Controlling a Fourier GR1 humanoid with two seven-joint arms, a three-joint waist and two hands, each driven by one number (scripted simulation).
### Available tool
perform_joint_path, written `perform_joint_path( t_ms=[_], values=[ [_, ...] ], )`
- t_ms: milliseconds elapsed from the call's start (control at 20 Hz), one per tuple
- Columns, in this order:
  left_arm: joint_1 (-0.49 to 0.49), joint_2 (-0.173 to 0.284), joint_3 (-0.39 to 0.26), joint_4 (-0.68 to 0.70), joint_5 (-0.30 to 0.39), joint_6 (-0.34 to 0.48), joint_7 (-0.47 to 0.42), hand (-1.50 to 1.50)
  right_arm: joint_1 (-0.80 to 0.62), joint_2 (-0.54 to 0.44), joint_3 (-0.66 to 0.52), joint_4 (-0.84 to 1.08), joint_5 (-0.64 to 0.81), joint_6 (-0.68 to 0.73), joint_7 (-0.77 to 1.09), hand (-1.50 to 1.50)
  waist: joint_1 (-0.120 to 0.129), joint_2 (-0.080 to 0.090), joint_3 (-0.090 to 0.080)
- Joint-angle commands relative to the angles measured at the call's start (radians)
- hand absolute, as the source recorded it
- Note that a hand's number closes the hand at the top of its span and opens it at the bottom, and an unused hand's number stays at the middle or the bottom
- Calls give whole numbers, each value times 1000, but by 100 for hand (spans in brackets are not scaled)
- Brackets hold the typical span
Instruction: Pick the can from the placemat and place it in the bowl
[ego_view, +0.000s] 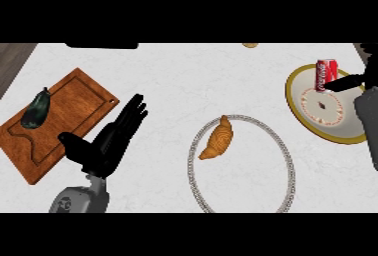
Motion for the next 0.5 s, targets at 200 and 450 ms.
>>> perform_joint_path(
  t_ms=[200, 450],
  values=[
    [20, 16, 29, -17, 27, -7, 17, 0, 17, 119, -210, -175, -327, -239, -359, -150, -35, -20, 2],
    [36, 13, 38, 12, -2, 17, -6, 0, 110, 195, -225, -387, -510, -101, -545, -150, -72, -31, -3]
  ],
)
